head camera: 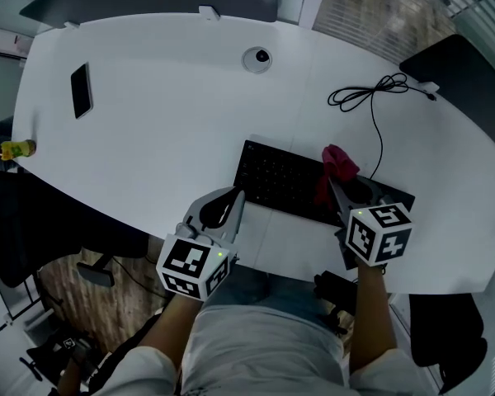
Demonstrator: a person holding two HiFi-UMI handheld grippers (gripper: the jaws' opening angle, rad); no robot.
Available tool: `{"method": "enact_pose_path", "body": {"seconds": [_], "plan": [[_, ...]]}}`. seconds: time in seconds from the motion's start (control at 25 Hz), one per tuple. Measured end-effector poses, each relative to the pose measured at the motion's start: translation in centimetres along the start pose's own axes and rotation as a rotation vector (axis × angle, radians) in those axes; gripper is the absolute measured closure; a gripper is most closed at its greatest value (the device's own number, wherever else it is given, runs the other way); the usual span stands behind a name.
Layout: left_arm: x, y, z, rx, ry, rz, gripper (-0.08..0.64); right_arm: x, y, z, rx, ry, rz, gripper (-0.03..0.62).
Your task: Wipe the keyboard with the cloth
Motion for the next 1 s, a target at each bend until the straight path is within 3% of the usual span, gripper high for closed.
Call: {"method": "enact_pose_path", "body": {"seconds": [1.0], "plan": [[-4.3,0.1,-6.7,-0.077,0.08,0.041,0.549,7.8,5.9,-10.0,-0.094,0.166,0.01,0.532]]}}
Point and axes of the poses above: the fingertips, and each gripper's own axes: x forward along the fingers, z to its right, y out of its top, the point moved 1 cm from there along -x, backward along the fingers, and after that the axes turned 14 degrees about -x, right-handed, at the moved point
